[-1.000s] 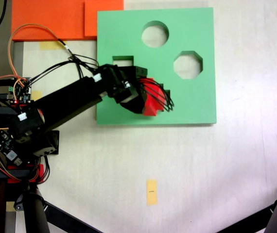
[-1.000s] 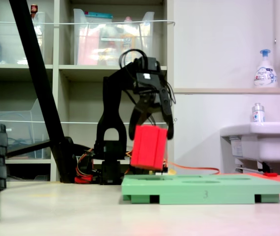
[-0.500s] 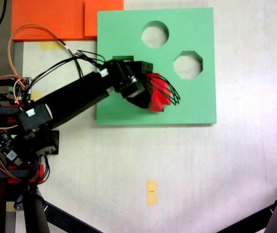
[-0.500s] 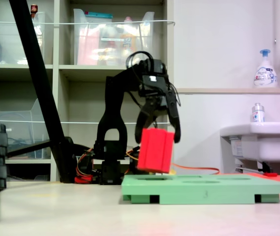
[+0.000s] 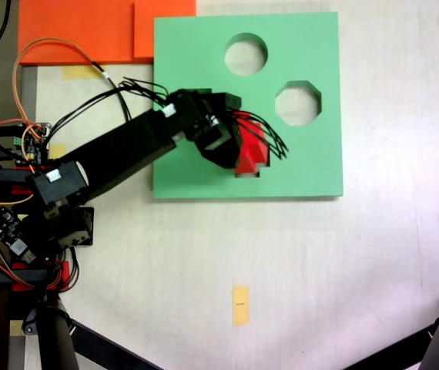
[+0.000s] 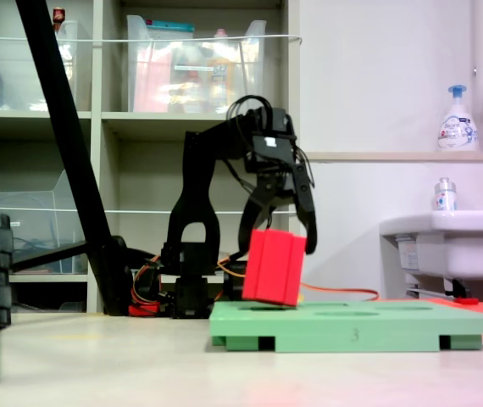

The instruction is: Put the cross columnar block into the corresponding hole

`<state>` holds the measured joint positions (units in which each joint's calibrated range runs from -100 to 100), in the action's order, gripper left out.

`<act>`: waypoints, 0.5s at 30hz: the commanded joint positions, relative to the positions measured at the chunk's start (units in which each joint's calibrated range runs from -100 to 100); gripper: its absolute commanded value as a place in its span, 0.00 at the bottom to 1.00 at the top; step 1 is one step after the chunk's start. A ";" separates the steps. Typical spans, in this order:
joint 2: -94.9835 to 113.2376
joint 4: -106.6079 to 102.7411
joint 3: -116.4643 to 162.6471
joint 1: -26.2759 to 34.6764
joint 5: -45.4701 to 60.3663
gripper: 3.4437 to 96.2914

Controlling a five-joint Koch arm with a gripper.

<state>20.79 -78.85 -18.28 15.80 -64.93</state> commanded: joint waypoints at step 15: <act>-4.03 2.45 -3.86 -0.54 -0.34 0.34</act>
<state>17.10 -77.78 -19.35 15.26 -64.88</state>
